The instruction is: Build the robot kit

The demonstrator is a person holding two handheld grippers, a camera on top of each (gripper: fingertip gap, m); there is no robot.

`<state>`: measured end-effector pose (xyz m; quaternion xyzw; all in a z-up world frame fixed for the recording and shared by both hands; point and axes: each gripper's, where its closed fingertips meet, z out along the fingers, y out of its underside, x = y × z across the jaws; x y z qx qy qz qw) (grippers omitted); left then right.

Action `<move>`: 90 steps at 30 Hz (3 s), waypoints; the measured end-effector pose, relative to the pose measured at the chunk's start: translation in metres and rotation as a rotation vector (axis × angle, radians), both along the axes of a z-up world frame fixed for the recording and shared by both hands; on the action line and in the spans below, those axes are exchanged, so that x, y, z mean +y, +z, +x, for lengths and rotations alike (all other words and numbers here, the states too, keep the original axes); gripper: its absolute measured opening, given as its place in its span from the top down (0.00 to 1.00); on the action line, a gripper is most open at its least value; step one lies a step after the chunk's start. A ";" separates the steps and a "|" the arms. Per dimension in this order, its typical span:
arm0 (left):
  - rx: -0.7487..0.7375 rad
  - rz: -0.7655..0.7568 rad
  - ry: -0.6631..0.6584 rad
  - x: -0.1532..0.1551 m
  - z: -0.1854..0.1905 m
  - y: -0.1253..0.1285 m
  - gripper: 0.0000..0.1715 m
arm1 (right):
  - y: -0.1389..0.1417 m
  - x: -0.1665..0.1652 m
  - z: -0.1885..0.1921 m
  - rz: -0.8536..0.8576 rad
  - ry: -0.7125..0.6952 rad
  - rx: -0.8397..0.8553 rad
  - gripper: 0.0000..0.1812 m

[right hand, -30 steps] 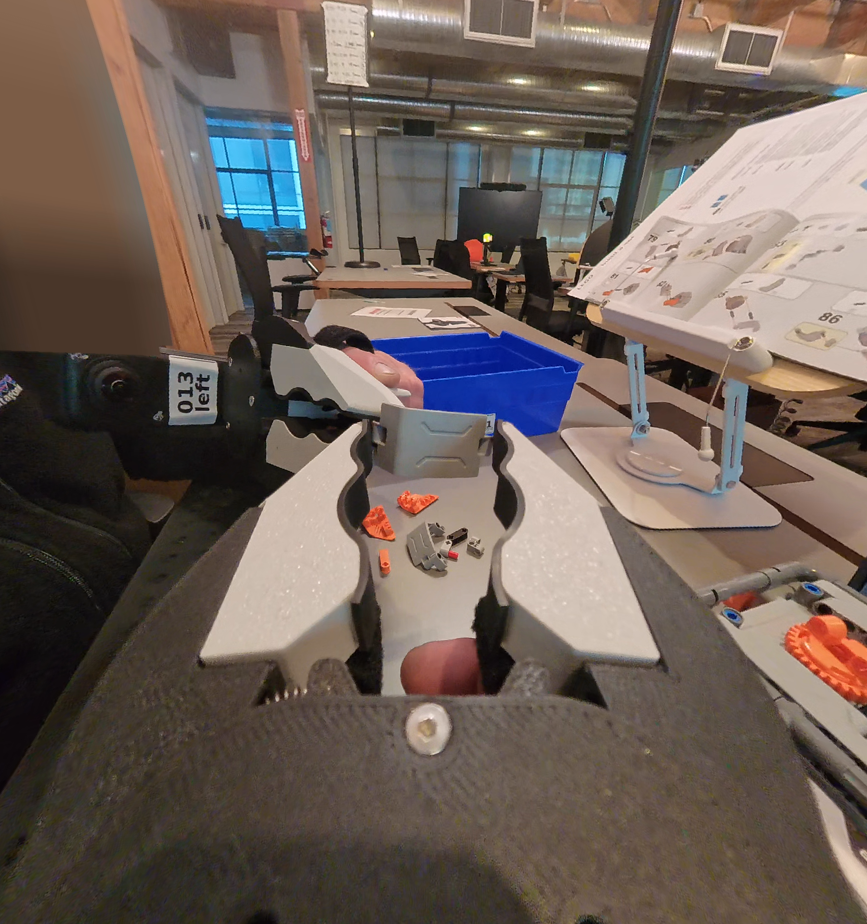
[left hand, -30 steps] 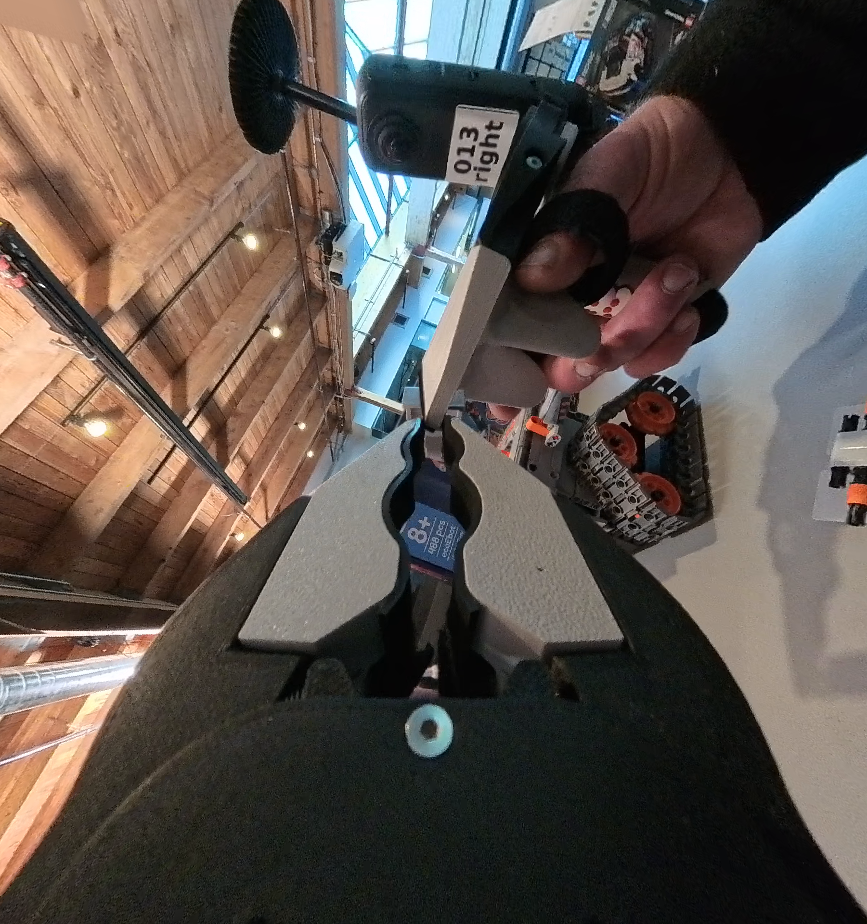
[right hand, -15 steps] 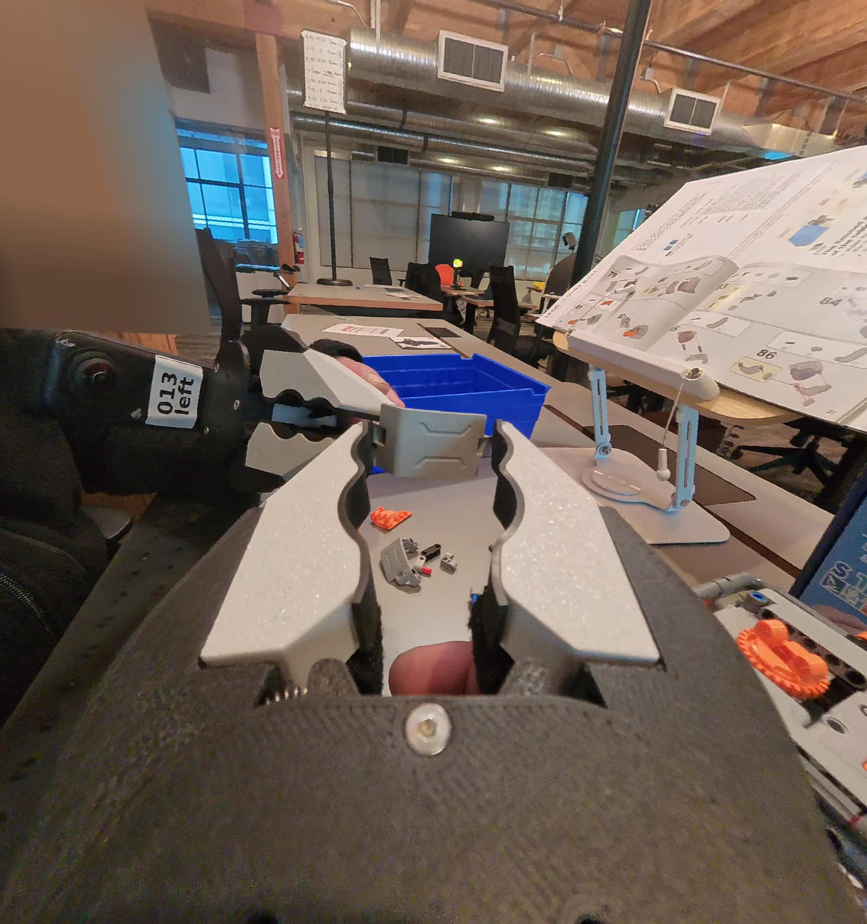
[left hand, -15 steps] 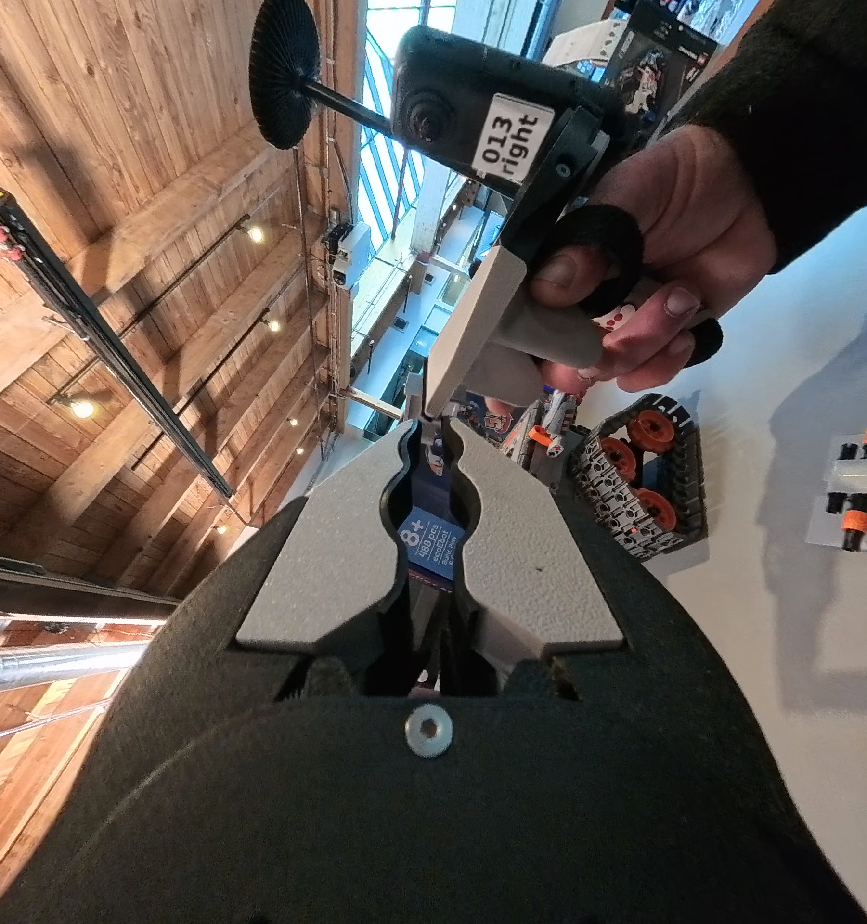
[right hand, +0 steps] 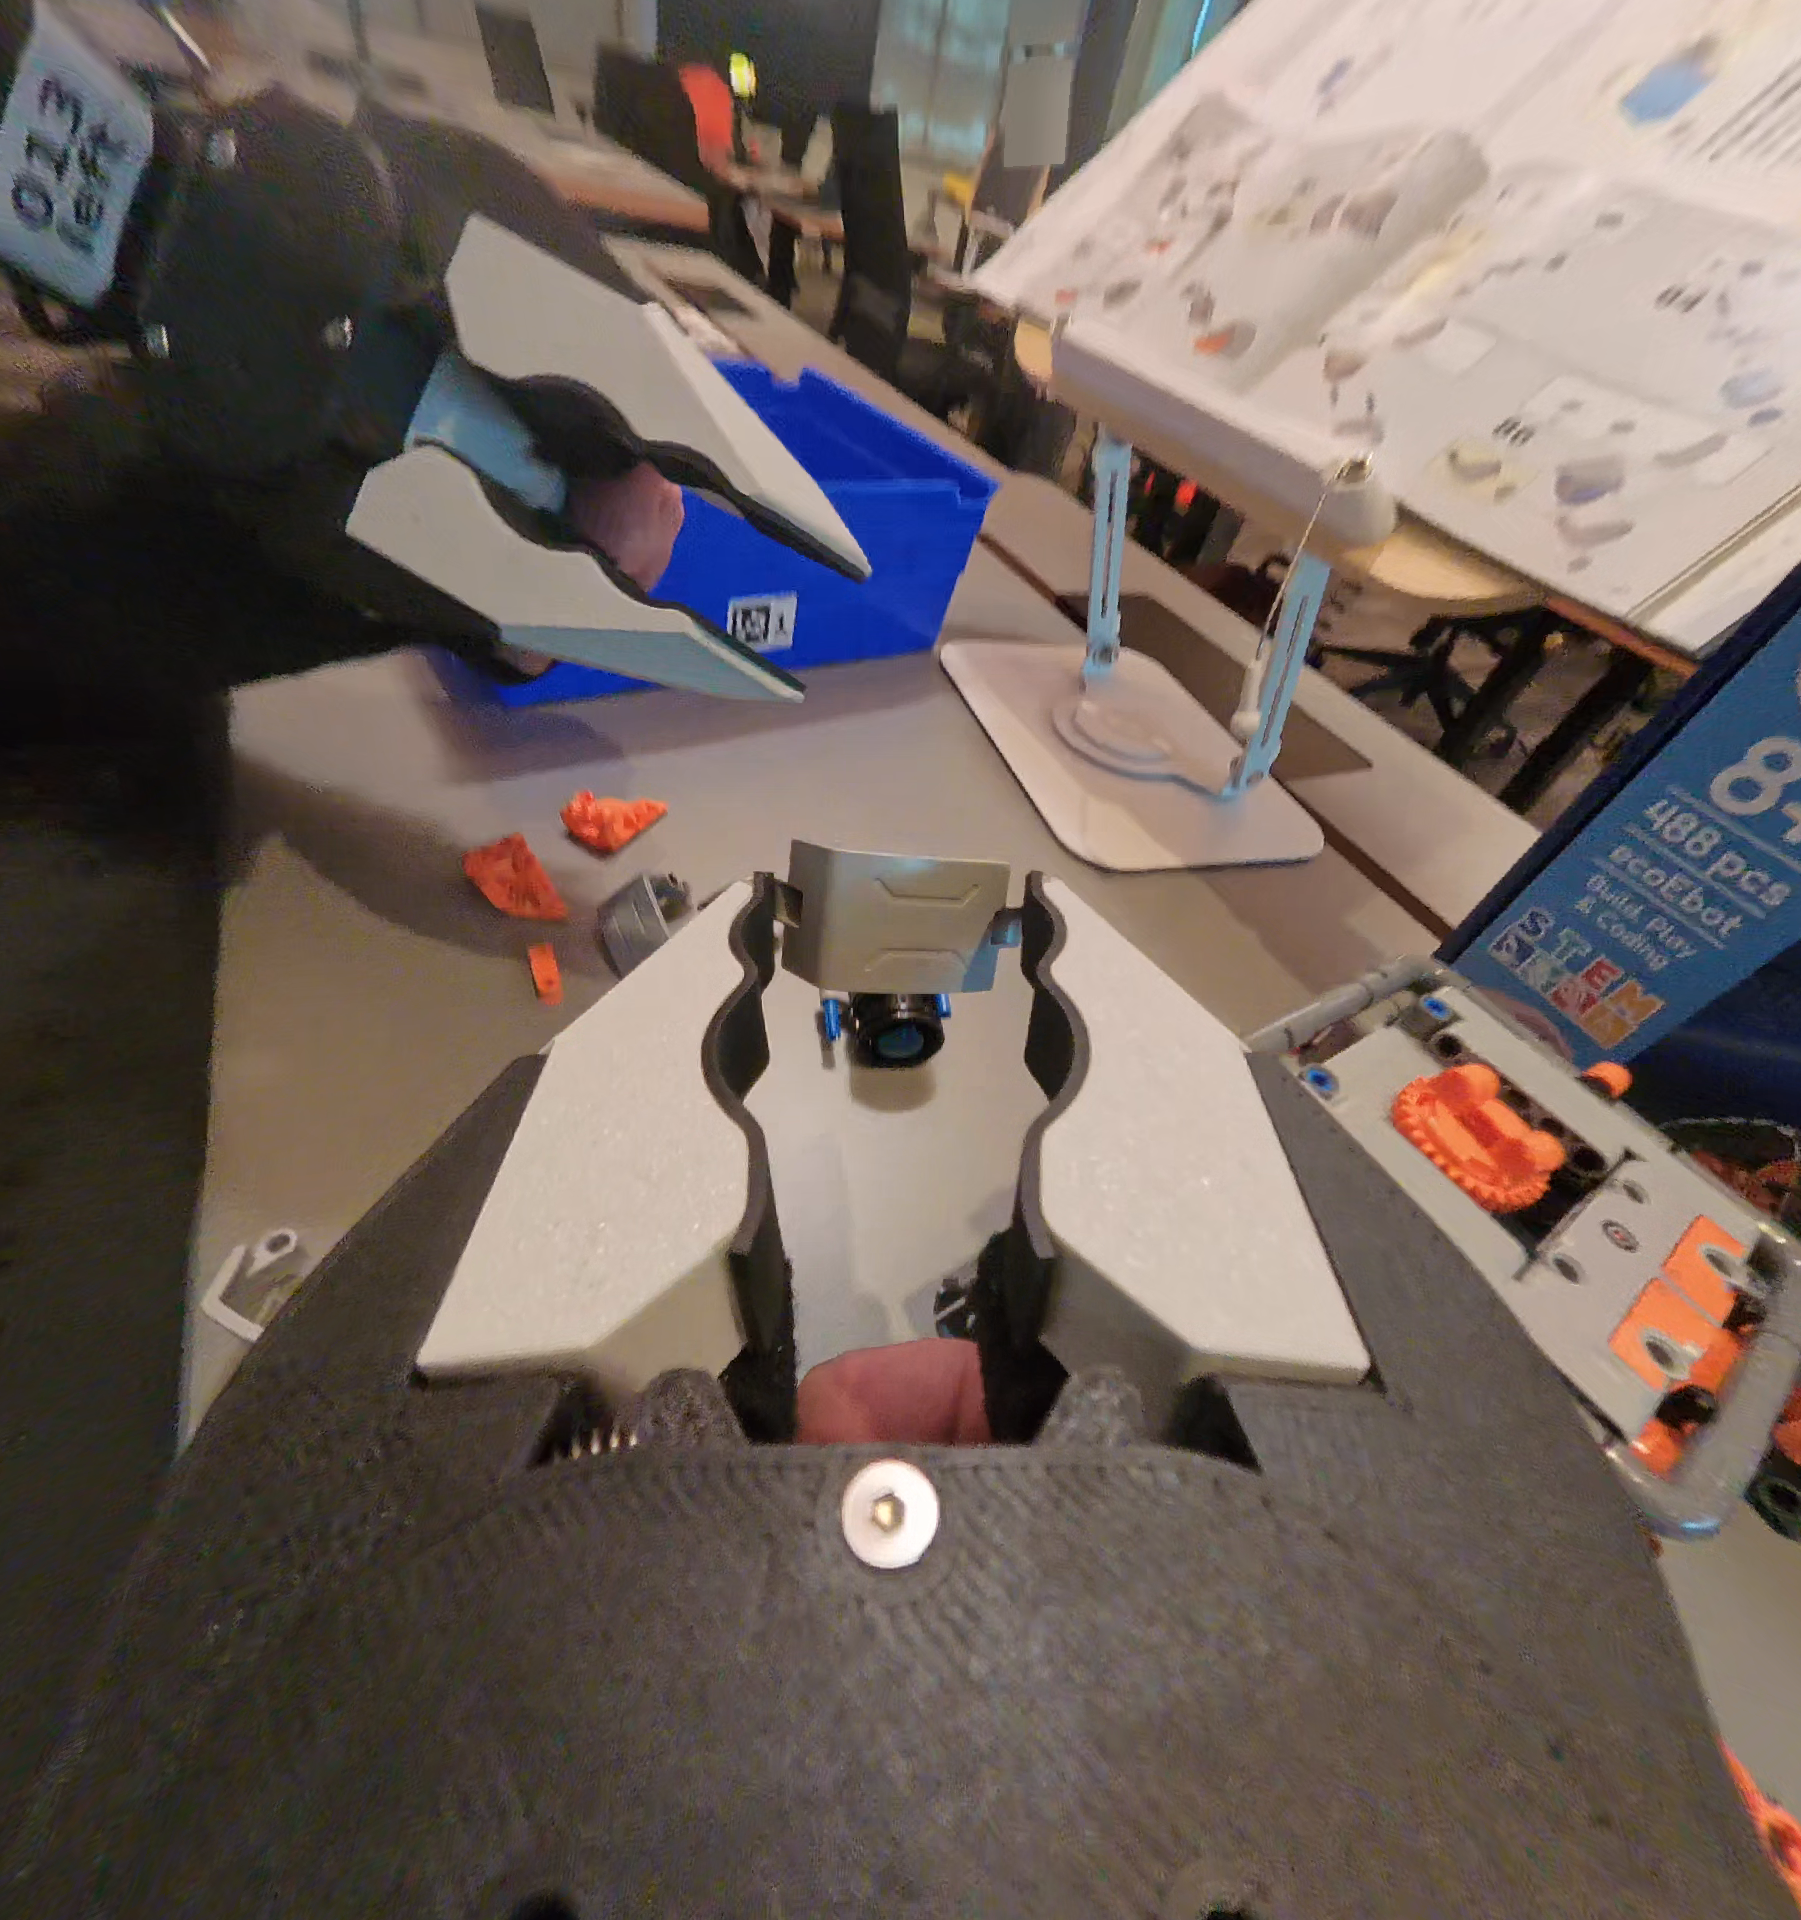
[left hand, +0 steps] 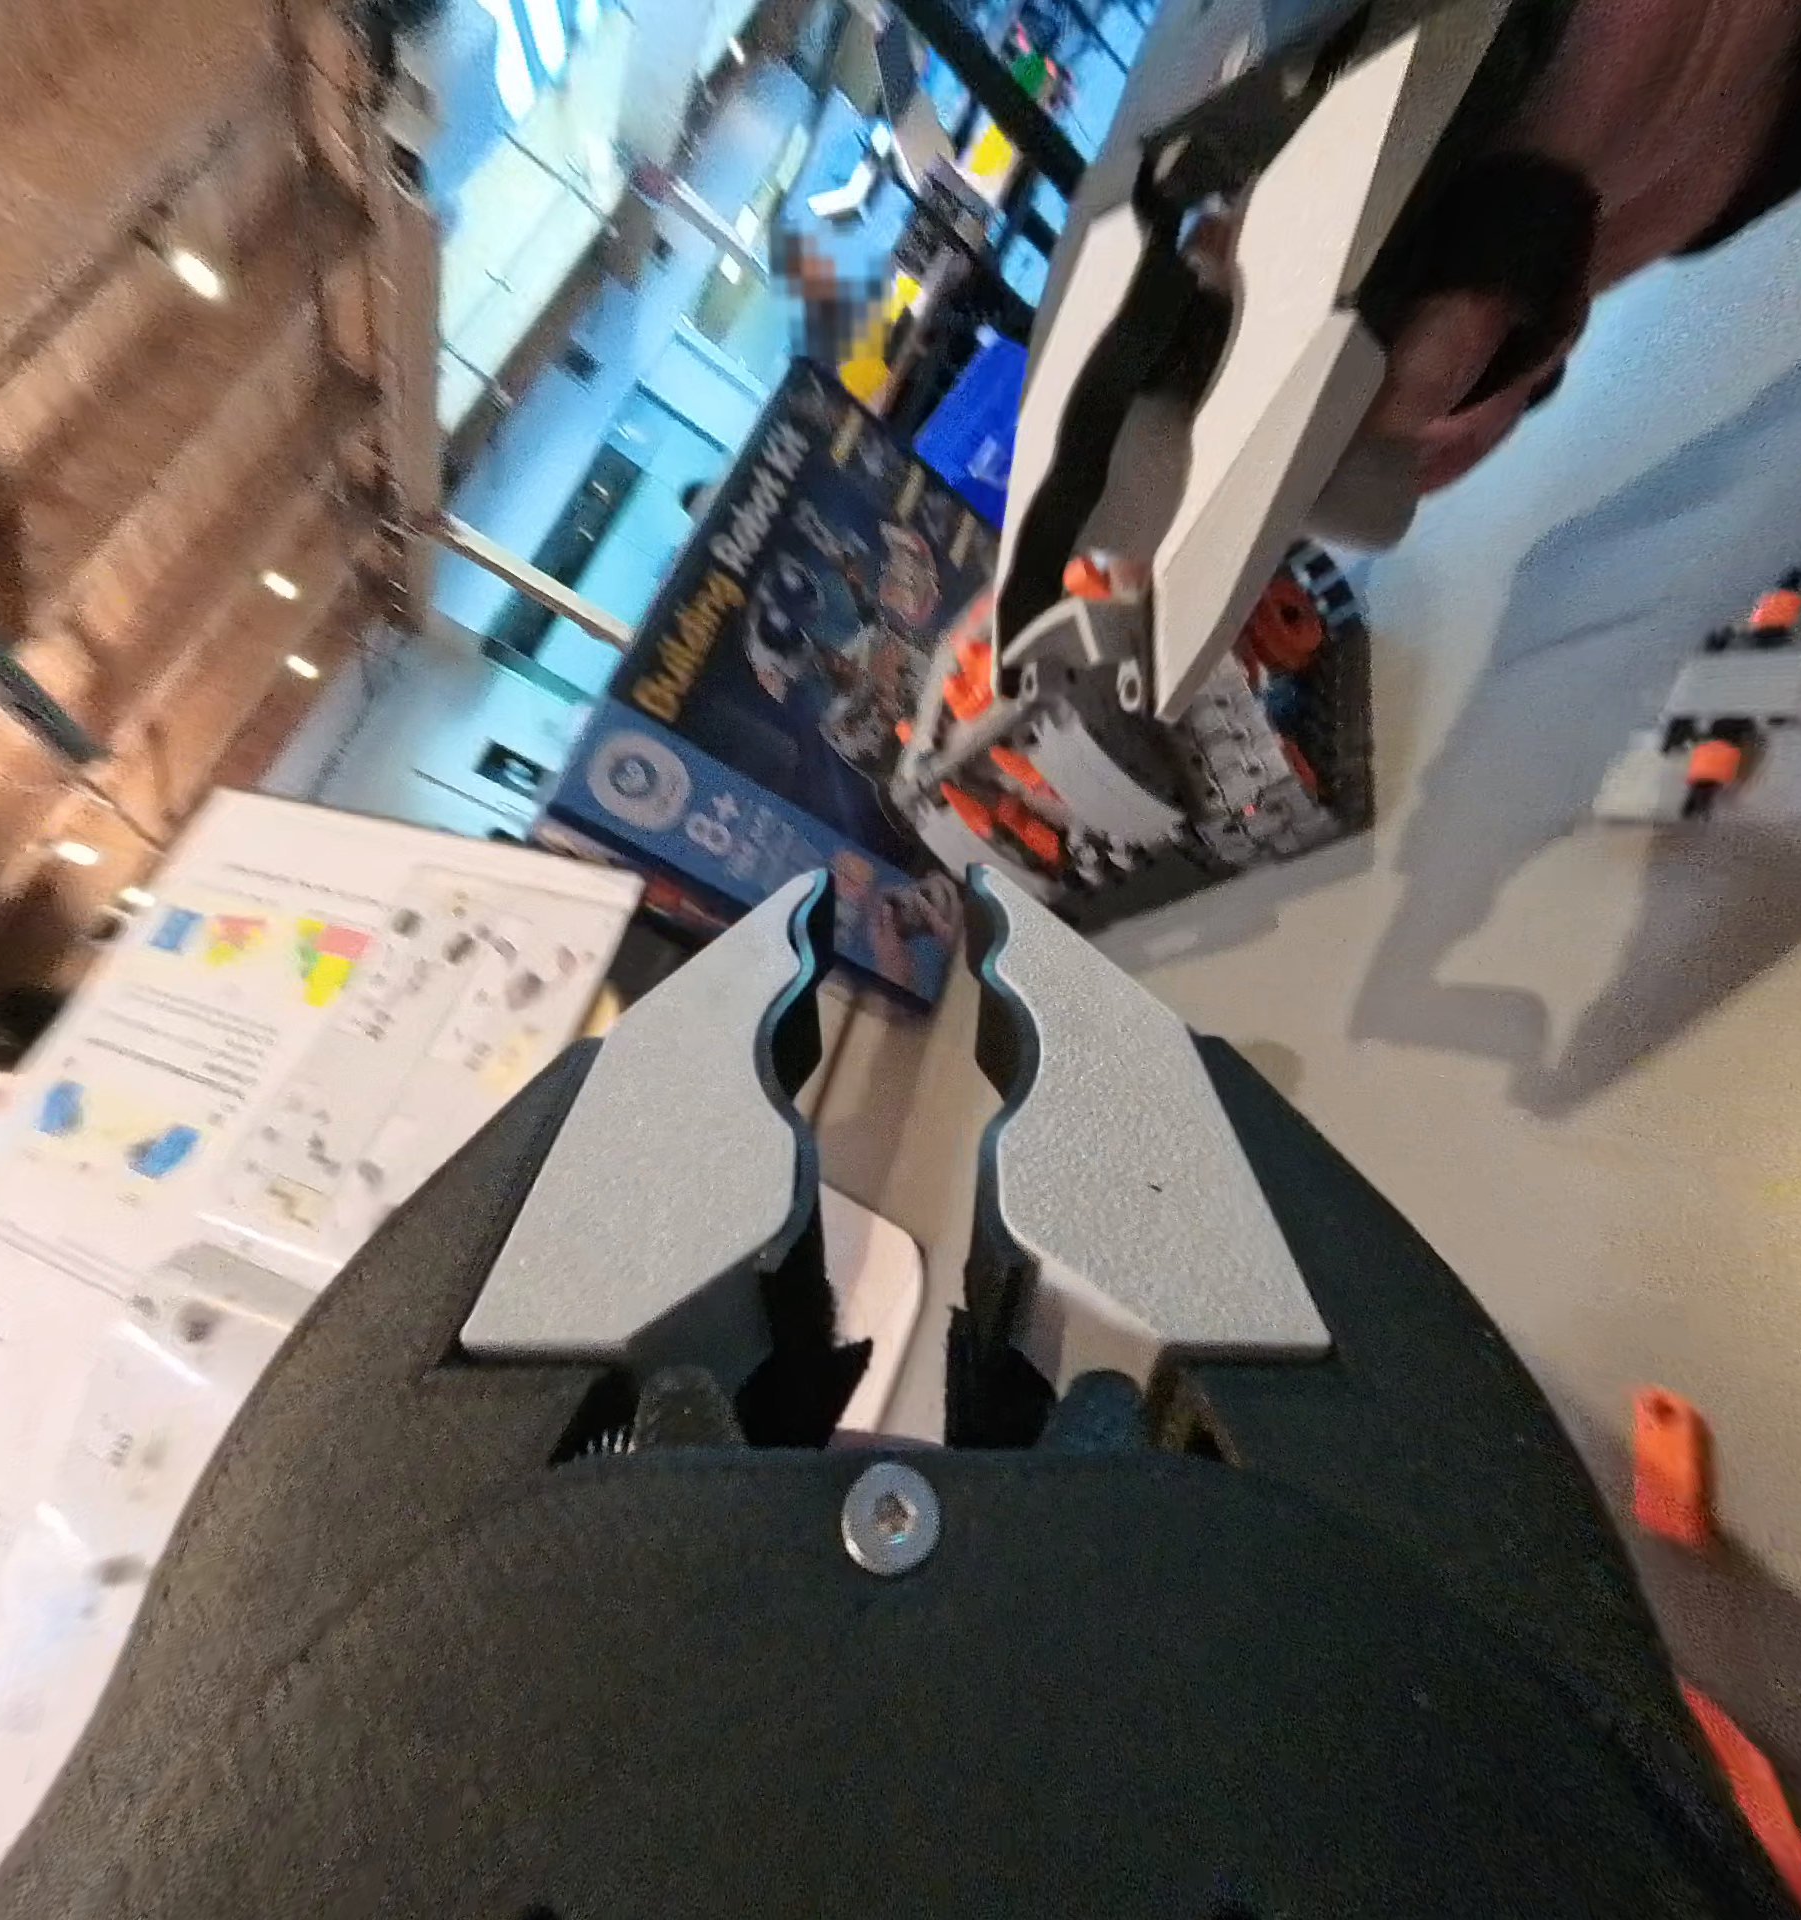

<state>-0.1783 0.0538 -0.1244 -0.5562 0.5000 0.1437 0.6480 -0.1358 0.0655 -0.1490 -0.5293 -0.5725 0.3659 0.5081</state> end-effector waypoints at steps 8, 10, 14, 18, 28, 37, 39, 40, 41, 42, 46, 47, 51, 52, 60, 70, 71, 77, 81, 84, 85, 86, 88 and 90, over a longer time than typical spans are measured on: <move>0.045 -0.399 0.047 0.012 -0.026 -0.077 0.85 | -0.055 -0.001 -0.019 0.015 -0.039 -0.265 0.75; 0.090 -0.457 0.050 0.010 -0.026 -0.093 0.85 | -0.067 0.002 -0.020 0.053 -0.065 -0.334 0.75; 0.152 -0.553 0.070 0.007 -0.027 -0.117 0.87 | -0.083 0.005 -0.024 0.083 -0.091 -0.417 0.75; 0.161 -0.603 0.071 0.009 -0.026 -0.129 0.87 | -0.094 0.008 -0.028 0.114 -0.105 -0.481 0.75; 0.197 -0.617 0.083 0.019 -0.030 -0.147 0.91 | -0.114 0.017 -0.040 0.156 -0.139 -0.579 0.75; 0.231 -0.581 0.048 0.023 -0.024 -0.152 1.00 | -0.118 0.024 -0.041 0.155 -0.158 -0.588 0.75; 0.244 -0.569 0.044 0.023 -0.023 -0.152 1.00 | -0.118 0.023 -0.041 0.151 -0.158 -0.585 0.75; 0.254 -0.562 0.043 0.023 -0.022 -0.151 1.00 | -0.118 0.023 -0.040 0.149 -0.160 -0.585 0.75; 0.263 -0.562 0.040 0.022 -0.022 -0.152 1.00 | -0.118 0.023 -0.040 0.145 -0.160 -0.585 0.75; 0.265 -0.558 0.037 0.021 -0.021 -0.151 1.00 | -0.118 0.022 -0.040 0.141 -0.159 -0.585 0.75; 0.276 -0.553 0.035 0.020 -0.022 -0.149 1.00 | -0.117 0.022 -0.038 0.154 -0.162 -0.593 0.75; 0.274 -0.556 0.027 0.018 -0.021 -0.149 1.00 | -0.117 0.021 -0.038 0.155 -0.160 -0.594 0.75; 0.289 -0.586 0.002 0.008 -0.021 -0.151 1.00 | -0.118 0.017 -0.036 0.144 -0.137 -0.599 0.75; 0.293 -0.594 -0.005 0.005 -0.021 -0.151 1.00 | -0.118 0.017 -0.036 0.143 -0.134 -0.600 0.75; 0.204 -0.561 0.088 0.023 -0.032 -0.140 0.91 | -0.119 0.024 -0.037 0.192 -0.169 -0.607 0.75; 0.108 -0.643 0.037 0.035 -0.025 -0.144 0.74 | -0.120 0.027 -0.038 0.158 -0.153 -0.612 0.75; 0.104 -0.656 0.031 0.035 -0.024 -0.145 0.75 | -0.120 0.027 -0.039 0.153 -0.150 -0.616 0.75; 0.125 -0.681 -0.018 0.033 -0.014 -0.149 0.84 | -0.121 0.026 -0.040 0.140 -0.135 -0.623 0.75; 0.137 -0.673 -0.032 0.031 -0.012 -0.149 0.84 | -0.121 0.025 -0.039 0.147 -0.122 -0.627 0.75; 0.156 -0.659 -0.043 0.028 -0.011 -0.149 0.85 | -0.121 0.024 -0.037 0.147 -0.114 -0.635 0.75; 0.171 -0.651 -0.042 0.028 -0.011 -0.149 0.85 | -0.121 0.023 -0.036 0.144 -0.111 -0.636 0.75; 0.188 -0.641 -0.038 0.028 -0.010 -0.149 0.85 | -0.121 0.022 -0.036 0.144 -0.107 -0.637 0.75; 0.224 -0.633 -0.030 0.026 -0.011 -0.150 0.90 | -0.121 0.020 -0.034 0.152 -0.099 -0.646 0.75; 0.247 -0.616 -0.020 0.026 -0.011 -0.151 0.91 | -0.121 0.017 -0.033 0.147 -0.086 -0.654 0.75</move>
